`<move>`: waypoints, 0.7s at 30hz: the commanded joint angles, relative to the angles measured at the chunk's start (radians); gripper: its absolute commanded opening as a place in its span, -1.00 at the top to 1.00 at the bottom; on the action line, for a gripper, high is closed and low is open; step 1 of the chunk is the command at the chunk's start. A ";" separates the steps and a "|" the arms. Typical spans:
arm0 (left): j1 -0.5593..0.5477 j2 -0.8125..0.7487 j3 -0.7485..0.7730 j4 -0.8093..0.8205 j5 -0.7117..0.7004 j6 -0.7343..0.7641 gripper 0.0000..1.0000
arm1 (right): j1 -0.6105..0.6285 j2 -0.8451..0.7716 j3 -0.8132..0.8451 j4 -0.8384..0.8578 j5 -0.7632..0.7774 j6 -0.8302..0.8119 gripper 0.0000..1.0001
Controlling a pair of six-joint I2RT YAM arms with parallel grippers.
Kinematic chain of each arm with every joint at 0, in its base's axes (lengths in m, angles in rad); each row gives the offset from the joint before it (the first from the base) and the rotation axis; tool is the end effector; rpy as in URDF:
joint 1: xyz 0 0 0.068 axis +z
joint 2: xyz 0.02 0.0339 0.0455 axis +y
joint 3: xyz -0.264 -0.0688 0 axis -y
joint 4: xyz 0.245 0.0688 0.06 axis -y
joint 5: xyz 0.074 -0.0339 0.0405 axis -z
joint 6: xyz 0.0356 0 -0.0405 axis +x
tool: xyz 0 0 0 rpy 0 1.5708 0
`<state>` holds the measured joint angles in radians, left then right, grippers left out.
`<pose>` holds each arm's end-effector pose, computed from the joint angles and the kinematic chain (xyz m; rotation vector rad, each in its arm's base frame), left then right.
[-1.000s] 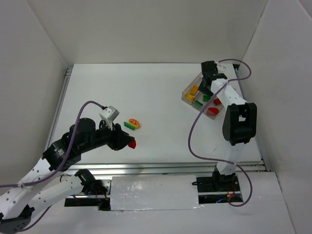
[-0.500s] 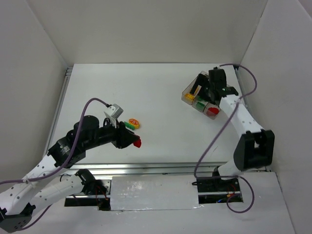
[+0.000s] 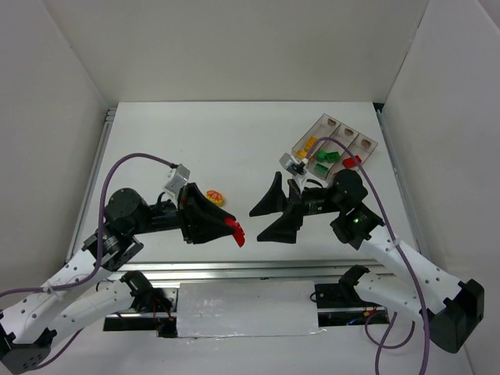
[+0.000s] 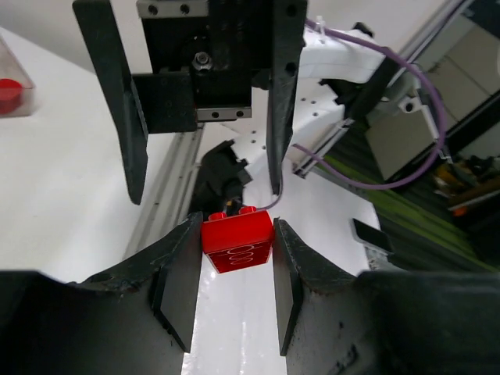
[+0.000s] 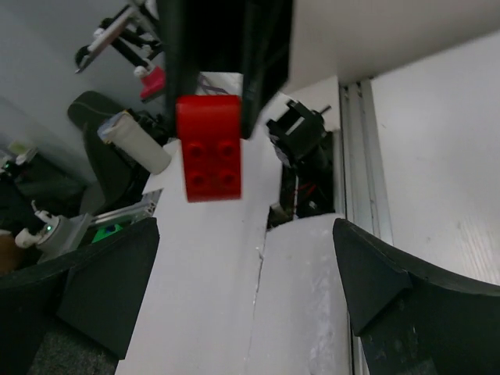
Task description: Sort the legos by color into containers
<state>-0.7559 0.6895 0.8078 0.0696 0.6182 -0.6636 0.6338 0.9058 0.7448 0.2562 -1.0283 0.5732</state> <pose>0.0977 -0.1205 0.3892 0.6539 1.4868 -1.5601 0.1435 0.1433 0.3500 -0.9916 1.4931 1.6585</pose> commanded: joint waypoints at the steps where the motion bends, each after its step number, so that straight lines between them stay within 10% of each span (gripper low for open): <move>1: 0.001 -0.002 -0.022 0.186 0.100 -0.070 1.00 | 0.039 -0.019 -0.019 0.228 -0.059 0.097 -0.99; 14: 0.001 0.016 -0.033 0.213 0.095 -0.087 1.00 | 0.199 0.073 0.087 0.132 0.112 0.065 -0.56; 21: 0.001 0.015 -0.027 0.168 0.061 -0.051 1.00 | 0.221 0.116 0.080 0.227 0.079 0.135 0.44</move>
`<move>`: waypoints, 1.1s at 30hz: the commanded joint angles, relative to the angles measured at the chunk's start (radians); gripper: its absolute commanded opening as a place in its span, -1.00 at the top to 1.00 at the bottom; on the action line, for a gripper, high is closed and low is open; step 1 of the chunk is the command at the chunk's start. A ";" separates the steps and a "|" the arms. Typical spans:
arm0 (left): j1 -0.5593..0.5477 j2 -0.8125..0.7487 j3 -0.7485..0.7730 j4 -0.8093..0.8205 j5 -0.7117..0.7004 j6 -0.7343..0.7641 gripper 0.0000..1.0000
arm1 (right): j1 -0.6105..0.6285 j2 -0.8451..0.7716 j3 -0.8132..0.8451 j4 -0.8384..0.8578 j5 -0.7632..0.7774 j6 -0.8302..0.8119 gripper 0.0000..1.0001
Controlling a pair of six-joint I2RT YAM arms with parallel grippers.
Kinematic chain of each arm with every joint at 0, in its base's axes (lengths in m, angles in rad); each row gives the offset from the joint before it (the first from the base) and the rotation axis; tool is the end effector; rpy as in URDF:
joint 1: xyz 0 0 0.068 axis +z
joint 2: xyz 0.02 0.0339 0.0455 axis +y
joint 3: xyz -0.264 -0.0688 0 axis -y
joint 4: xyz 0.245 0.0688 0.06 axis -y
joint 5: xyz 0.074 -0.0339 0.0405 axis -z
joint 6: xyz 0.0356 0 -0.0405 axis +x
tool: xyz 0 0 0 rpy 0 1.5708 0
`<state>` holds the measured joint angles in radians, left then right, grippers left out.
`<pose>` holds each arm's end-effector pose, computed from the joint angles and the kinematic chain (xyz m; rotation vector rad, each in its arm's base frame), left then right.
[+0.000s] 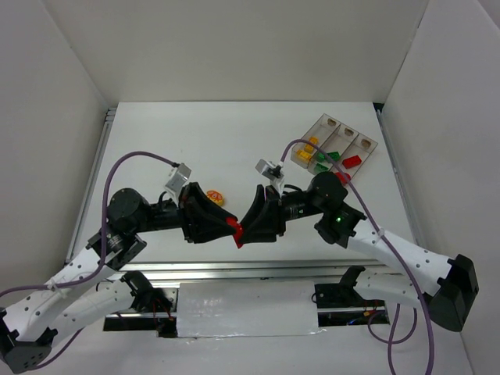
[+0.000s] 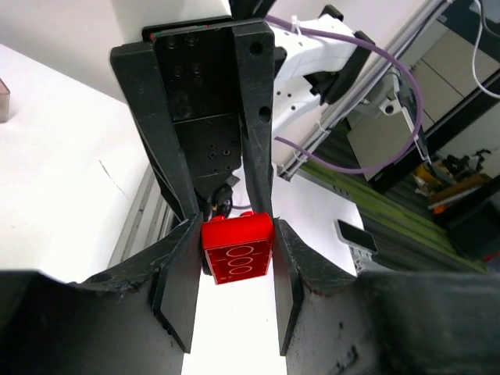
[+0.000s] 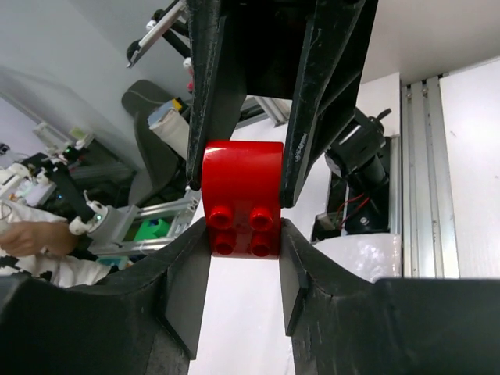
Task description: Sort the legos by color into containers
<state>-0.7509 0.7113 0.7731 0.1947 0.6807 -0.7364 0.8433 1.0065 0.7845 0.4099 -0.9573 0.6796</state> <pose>0.1011 -0.1250 0.3867 0.6756 1.4443 -1.6492 0.1271 0.1865 0.3588 -1.0656 1.4259 1.8236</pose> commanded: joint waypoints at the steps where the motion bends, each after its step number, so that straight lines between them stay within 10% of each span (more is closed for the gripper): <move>1: -0.004 -0.006 0.011 0.026 -0.022 0.026 1.00 | 0.011 0.020 0.039 0.098 0.003 0.035 0.80; 5: -0.004 0.017 0.054 -0.081 -0.127 0.087 0.89 | 0.011 0.024 0.027 0.077 0.030 0.006 1.00; 7: -0.004 0.030 0.100 -0.186 -0.257 0.109 -0.60 | 0.008 0.030 0.033 -0.003 0.067 -0.046 1.00; 8: -0.004 0.046 0.120 -0.242 -0.318 0.120 -0.99 | 0.001 0.033 0.039 -0.034 0.098 -0.066 1.00; 16: -0.004 0.146 0.406 -0.785 -1.112 0.054 -0.99 | -0.405 0.222 0.105 -0.448 0.268 -0.094 1.00; 21: -0.002 0.087 0.323 -0.833 -1.184 0.066 -0.99 | -0.685 0.450 0.365 -0.856 0.915 -0.129 1.00; 33: 0.001 -0.010 0.166 -0.910 -1.172 0.084 -0.99 | -0.906 0.833 0.778 -1.115 1.299 -0.094 1.00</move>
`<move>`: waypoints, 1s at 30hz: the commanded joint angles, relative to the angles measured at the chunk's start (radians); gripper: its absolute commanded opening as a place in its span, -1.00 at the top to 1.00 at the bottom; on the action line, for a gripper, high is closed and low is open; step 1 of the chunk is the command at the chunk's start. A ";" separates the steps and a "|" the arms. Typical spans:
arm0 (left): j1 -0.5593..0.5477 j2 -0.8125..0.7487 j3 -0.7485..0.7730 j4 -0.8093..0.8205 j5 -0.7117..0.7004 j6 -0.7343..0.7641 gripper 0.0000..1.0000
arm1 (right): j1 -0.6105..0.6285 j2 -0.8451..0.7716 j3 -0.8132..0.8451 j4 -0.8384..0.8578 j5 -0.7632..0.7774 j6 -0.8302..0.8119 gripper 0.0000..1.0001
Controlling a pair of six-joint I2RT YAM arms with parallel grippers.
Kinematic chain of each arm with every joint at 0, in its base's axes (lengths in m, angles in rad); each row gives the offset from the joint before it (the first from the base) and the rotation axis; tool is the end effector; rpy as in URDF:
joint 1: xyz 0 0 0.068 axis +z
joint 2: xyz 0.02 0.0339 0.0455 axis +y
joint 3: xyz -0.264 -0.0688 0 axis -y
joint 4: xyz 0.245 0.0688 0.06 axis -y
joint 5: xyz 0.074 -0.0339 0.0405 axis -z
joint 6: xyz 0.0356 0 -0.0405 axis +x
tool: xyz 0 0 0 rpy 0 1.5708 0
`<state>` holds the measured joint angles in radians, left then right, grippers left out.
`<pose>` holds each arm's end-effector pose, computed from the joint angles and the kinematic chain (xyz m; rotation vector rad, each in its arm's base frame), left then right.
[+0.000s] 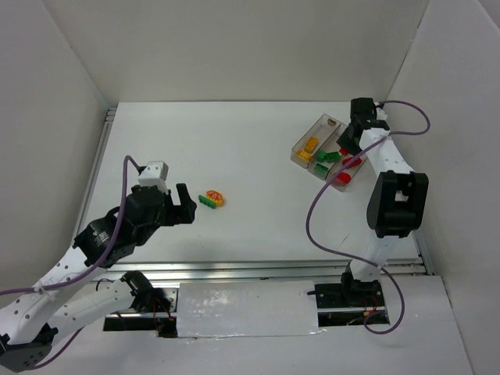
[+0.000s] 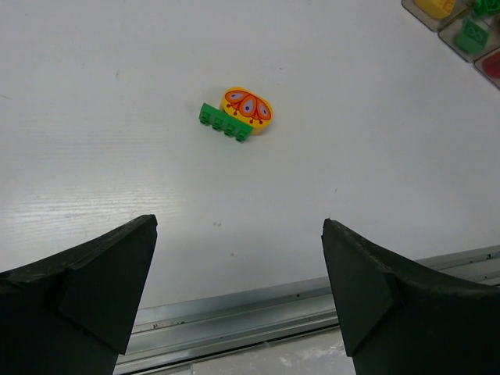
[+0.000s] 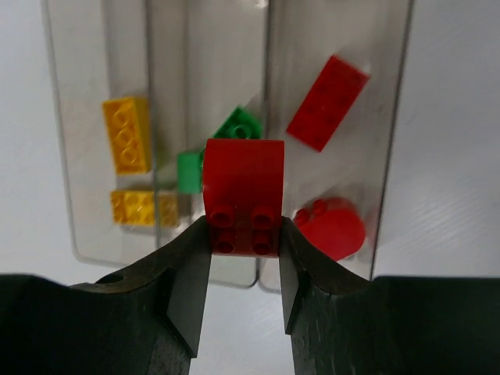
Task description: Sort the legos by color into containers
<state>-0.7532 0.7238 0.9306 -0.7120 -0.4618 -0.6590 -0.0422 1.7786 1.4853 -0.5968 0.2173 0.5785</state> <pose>0.1147 -0.0858 0.3461 -0.1850 2.0352 -0.4124 0.3941 -0.0243 0.2739 0.8317 2.2859 -0.0276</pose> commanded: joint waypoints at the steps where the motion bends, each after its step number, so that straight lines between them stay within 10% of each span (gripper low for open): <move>1: 0.005 -0.021 0.007 0.000 -0.026 0.007 -0.99 | -0.025 0.074 0.090 -0.119 0.155 0.012 1.00; 9: 0.005 -0.004 -0.003 0.002 -0.009 0.002 -0.99 | -0.065 0.107 0.116 -0.112 0.165 0.006 0.68; 10: 0.005 -0.001 -0.003 0.002 -0.011 -0.001 -0.99 | -0.064 0.107 0.116 -0.112 0.163 0.004 0.15; 15: 0.005 0.037 -0.007 -0.007 -0.041 -0.053 -0.99 | -0.064 0.068 0.086 -0.094 0.136 0.012 -0.96; 20: 0.006 0.103 -0.018 -0.049 -0.101 -0.155 -0.99 | -0.030 -0.022 0.049 -0.078 0.103 0.006 -0.99; 30: 0.060 0.077 -0.007 -0.181 -0.238 -0.424 -0.99 | 0.566 -0.210 -0.203 0.295 -0.352 -0.255 -0.99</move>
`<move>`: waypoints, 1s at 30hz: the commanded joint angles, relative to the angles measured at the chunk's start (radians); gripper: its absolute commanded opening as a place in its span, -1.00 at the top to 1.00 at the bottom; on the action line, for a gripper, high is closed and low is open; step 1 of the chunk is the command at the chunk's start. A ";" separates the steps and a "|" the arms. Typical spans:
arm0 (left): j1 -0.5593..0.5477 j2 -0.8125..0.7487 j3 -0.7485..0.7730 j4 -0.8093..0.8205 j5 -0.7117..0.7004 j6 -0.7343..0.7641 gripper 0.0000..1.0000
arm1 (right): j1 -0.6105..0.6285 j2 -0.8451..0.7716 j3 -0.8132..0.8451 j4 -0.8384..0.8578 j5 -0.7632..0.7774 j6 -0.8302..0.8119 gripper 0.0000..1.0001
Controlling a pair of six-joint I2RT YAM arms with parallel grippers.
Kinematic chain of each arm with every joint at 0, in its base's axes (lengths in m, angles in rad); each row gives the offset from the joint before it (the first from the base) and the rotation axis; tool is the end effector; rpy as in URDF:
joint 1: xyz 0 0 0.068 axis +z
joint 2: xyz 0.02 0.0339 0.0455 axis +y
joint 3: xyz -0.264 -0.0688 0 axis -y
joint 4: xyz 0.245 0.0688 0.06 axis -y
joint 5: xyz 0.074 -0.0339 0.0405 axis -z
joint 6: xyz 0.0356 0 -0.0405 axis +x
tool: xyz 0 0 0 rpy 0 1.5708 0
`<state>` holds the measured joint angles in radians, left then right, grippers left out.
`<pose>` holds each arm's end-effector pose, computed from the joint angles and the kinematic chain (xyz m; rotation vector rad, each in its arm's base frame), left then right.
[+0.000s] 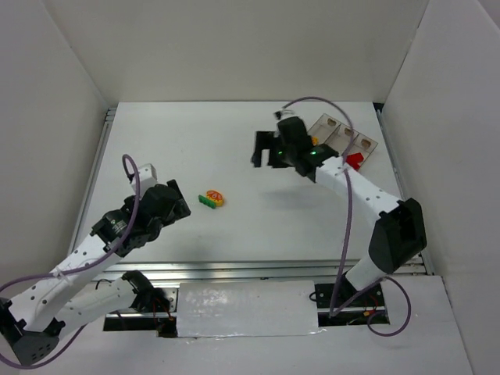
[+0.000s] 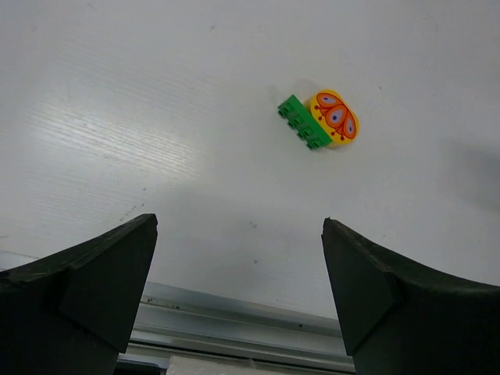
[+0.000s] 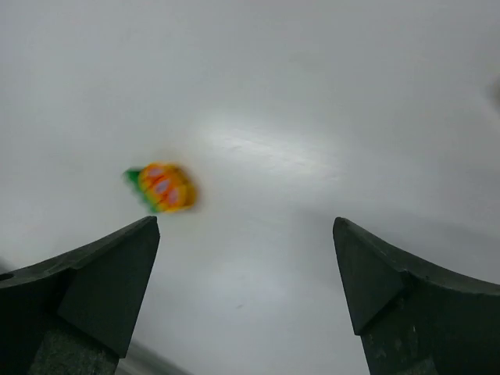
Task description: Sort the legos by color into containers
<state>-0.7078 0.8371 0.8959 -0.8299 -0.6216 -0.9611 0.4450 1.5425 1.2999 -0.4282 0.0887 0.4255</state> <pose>0.1336 -0.0870 0.3121 -0.5640 2.1066 -0.2105 0.3177 0.1480 0.3087 0.0265 2.2646 0.3701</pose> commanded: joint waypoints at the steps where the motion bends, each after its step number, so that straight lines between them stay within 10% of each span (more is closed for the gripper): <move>1: 0.016 -0.052 0.026 -0.070 -0.087 -0.143 -0.99 | 0.163 0.097 0.027 0.123 -0.254 -0.132 -0.99; 17: 0.031 -0.171 -0.014 -0.058 -0.033 -0.002 -0.99 | 0.462 0.763 0.682 -0.199 0.003 -0.300 -0.89; 21: 0.033 -0.178 -0.032 -0.043 -0.032 0.005 -0.99 | 0.489 0.754 0.613 -0.187 0.075 -0.286 -0.09; 22: 0.033 -0.176 -0.037 -0.037 -0.032 0.007 -0.99 | 0.494 0.743 0.598 -0.181 0.086 -0.284 0.74; 23: 0.033 -0.174 -0.038 -0.035 -0.029 0.007 -0.99 | 0.500 0.711 0.555 -0.172 0.103 -0.265 0.98; 30: 0.037 -0.164 -0.049 0.096 0.106 0.059 -0.99 | 0.523 0.297 0.127 0.084 -0.061 -0.180 1.00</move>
<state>-0.6765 0.6735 0.8467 -0.8516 -0.5972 -0.9546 0.9440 2.0892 1.5673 -0.4839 0.1146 0.2008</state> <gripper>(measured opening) 0.995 0.614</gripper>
